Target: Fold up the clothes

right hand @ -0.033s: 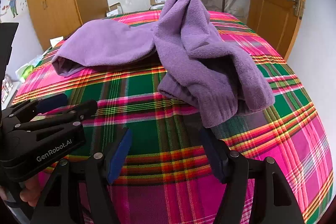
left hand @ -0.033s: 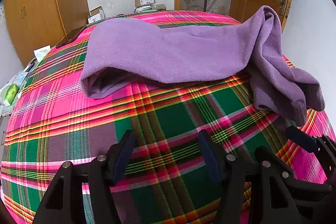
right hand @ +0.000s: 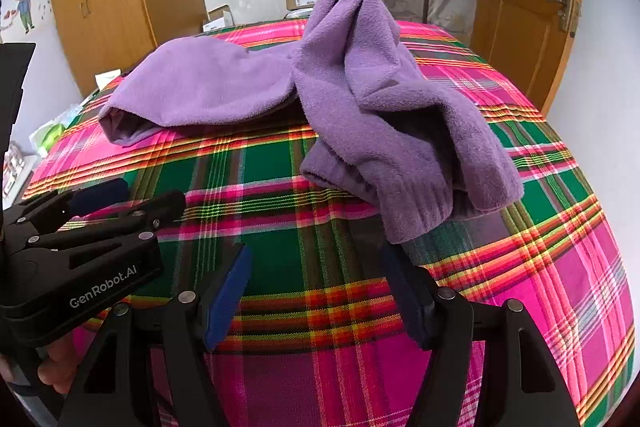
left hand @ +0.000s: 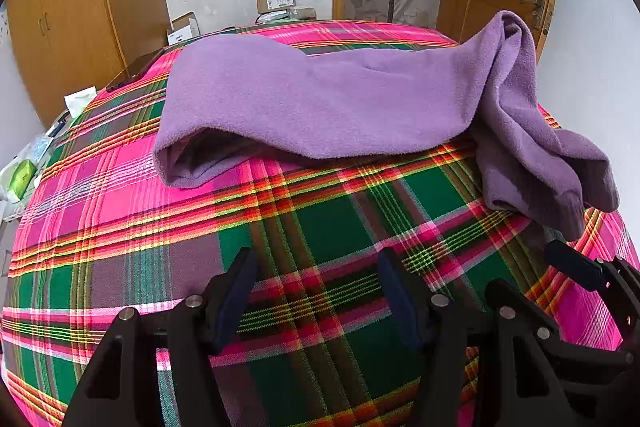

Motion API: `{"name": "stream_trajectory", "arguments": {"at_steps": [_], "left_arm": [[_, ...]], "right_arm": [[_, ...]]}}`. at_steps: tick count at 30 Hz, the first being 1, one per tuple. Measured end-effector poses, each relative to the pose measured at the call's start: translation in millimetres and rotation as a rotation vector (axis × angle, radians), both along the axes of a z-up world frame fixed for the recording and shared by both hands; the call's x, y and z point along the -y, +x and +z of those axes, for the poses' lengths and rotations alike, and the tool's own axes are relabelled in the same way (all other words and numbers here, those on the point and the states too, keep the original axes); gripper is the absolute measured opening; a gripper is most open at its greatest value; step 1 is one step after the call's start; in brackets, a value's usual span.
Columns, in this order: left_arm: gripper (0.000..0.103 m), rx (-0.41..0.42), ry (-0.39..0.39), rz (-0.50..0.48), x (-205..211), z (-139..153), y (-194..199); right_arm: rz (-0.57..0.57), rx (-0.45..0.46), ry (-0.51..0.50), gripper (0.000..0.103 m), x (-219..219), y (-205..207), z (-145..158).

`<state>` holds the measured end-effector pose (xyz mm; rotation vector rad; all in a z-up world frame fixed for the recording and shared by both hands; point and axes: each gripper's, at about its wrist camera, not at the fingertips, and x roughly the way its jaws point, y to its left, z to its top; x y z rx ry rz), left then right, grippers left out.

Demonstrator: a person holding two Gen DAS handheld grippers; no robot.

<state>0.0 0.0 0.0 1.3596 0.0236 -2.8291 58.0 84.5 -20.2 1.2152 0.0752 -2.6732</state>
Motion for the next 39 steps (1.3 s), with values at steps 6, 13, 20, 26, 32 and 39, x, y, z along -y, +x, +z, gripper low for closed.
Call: {"name": "stream_trajectory", "arguments": {"at_steps": [6, 13, 20, 26, 32, 39], "left_arm": [[0.063, 0.000, 0.000, 0.000, 0.2, -0.1, 0.0], [0.063, 0.000, -0.001, 0.000, 0.1, -0.2, -0.1], [0.063, 0.000, -0.001, 0.000, 0.2, -0.1, 0.0], [0.063, 0.000, -0.002, 0.001, 0.4, 0.1, 2.0], [0.063, 0.000, -0.003, 0.001, 0.2, 0.5, 2.5], [0.063, 0.000, -0.002, 0.002, 0.3, 0.0, 3.5]], "right_arm": [[0.000, 0.000, -0.001, 0.070, 1.8, -0.8, 0.9], [0.000, 0.000, -0.002, 0.070, 3.9, -1.6, 1.9], [0.009, 0.003, 0.008, 0.073, 4.7, -1.2, -0.1], [0.010, 0.004, 0.012, 0.074, 0.8, -1.0, -1.5], [0.010, 0.005, 0.017, 0.074, 1.7, 1.1, -1.6], [0.010, 0.003, 0.022, 0.074, 2.9, 4.3, -1.0]]}}
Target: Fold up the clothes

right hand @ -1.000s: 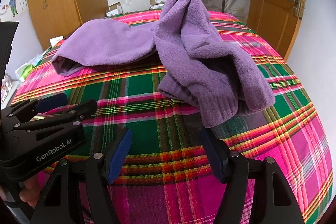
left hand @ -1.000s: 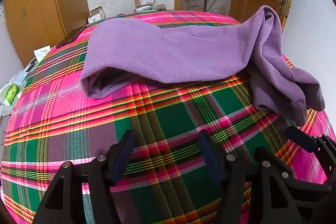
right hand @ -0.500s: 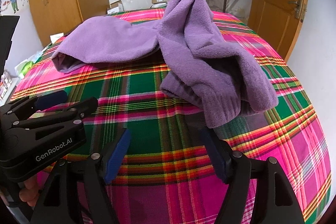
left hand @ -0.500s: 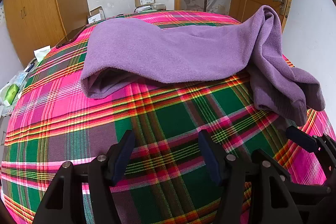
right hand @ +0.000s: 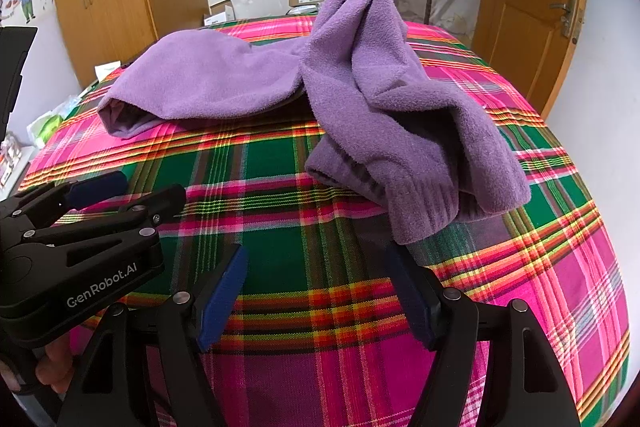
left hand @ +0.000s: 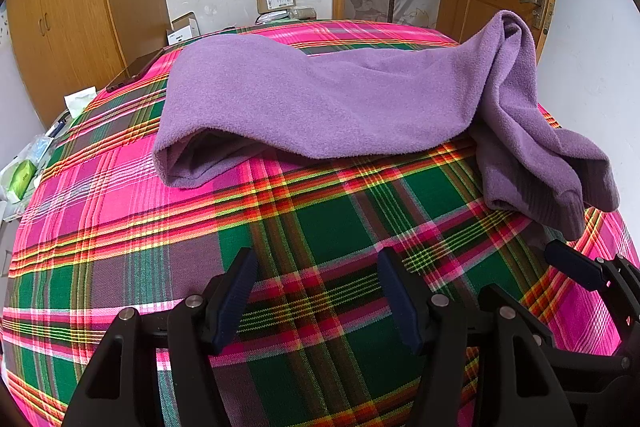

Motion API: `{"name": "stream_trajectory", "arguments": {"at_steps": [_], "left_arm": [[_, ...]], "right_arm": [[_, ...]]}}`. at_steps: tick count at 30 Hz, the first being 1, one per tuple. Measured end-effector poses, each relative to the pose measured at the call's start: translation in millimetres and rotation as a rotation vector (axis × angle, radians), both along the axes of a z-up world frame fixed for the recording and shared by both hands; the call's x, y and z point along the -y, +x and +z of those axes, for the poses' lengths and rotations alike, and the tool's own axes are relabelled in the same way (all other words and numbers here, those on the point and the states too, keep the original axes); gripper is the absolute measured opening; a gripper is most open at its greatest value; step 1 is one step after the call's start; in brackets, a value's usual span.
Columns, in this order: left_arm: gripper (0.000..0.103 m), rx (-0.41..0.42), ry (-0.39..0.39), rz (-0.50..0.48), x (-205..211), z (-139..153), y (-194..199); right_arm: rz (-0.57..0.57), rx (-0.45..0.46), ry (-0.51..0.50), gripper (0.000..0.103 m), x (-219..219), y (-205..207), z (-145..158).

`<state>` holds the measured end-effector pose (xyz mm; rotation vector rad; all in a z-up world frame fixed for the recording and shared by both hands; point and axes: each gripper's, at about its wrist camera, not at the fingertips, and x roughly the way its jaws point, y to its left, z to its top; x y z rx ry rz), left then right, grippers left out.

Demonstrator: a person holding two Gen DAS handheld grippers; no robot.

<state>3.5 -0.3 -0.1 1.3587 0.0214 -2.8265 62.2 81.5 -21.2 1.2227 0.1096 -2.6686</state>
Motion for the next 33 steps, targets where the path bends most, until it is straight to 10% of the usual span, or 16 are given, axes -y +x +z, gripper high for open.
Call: {"name": "stream_trajectory", "arguments": {"at_steps": [33], "left_arm": [[0.063, 0.081, -0.001, -0.099, 3, 4, -17]], "right_arm": [[0.017, -0.001, 0.013, 0.074, -6, 10, 3]]}}
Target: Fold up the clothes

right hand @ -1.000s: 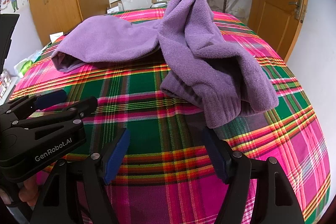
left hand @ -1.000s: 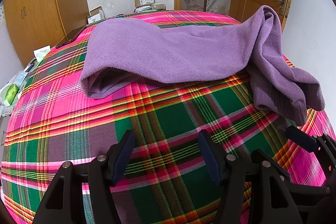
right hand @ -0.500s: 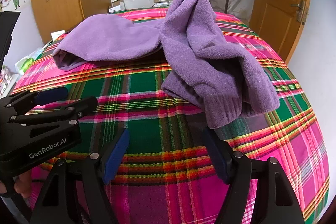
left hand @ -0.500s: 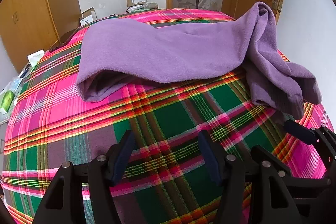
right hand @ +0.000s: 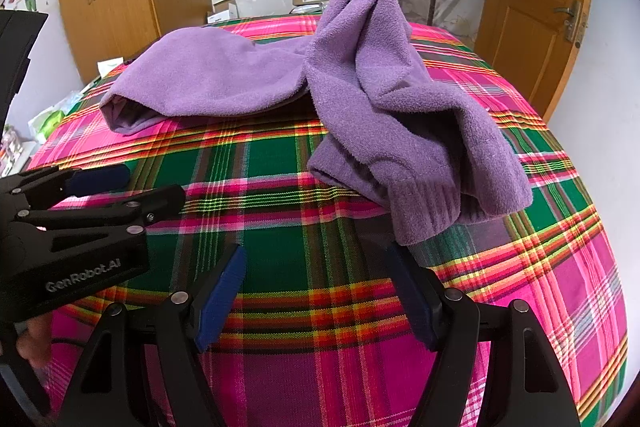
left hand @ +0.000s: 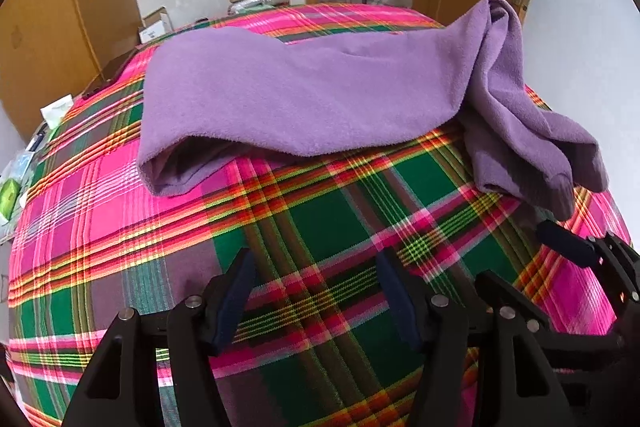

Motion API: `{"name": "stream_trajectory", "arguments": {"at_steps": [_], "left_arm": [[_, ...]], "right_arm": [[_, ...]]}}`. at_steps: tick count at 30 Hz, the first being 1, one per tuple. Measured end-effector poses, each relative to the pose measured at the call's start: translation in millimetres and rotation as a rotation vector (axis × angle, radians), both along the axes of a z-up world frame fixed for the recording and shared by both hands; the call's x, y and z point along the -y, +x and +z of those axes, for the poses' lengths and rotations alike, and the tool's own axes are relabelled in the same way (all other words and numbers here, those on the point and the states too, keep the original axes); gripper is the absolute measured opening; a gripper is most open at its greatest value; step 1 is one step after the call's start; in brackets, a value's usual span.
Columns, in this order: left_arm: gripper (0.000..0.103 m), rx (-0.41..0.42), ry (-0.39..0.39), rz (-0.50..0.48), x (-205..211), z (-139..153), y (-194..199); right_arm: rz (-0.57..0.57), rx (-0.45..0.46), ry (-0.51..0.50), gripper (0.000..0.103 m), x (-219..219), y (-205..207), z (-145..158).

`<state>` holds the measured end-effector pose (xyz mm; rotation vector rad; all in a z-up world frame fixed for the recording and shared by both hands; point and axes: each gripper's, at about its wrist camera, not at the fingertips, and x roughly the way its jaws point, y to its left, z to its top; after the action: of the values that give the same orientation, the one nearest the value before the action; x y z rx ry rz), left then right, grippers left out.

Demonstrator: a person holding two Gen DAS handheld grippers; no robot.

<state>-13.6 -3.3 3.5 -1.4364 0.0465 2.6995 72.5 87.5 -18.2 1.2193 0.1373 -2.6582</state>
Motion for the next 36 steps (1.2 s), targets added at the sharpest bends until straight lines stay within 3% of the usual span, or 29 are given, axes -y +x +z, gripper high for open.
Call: {"name": "stream_trajectory", "arguments": {"at_steps": [7, 15, 19, 23, 28, 32, 36], "left_arm": [[0.063, -0.070, -0.015, -0.015, 2, 19, 10], [0.063, -0.067, -0.028, -0.012, -1, 22, 13], [0.063, -0.113, -0.029, -0.023, -2, 34, 16], [0.063, -0.184, -0.068, -0.071, -8, 54, 19], [0.063, -0.247, -0.105, -0.172, -25, 74, 8], [0.063, -0.275, -0.128, -0.254, -43, 86, -4], [0.063, -0.298, -0.148, -0.327, -62, 96, -23]], "right_arm": [[-0.001, 0.000, 0.002, 0.074, 1, 0, 1], [-0.001, 0.000, 0.001, 0.074, 3, 1, 1], [0.000, 0.000, -0.002, 0.074, 3, 3, 2], [0.028, 0.001, -0.095, 0.074, -14, 9, 7], [-0.012, -0.110, -0.125, 0.073, -50, 19, 33], [-0.045, -0.140, -0.065, 0.057, -69, 10, 42], [-0.088, -0.123, -0.087, 0.043, -78, 0, 40]]}}
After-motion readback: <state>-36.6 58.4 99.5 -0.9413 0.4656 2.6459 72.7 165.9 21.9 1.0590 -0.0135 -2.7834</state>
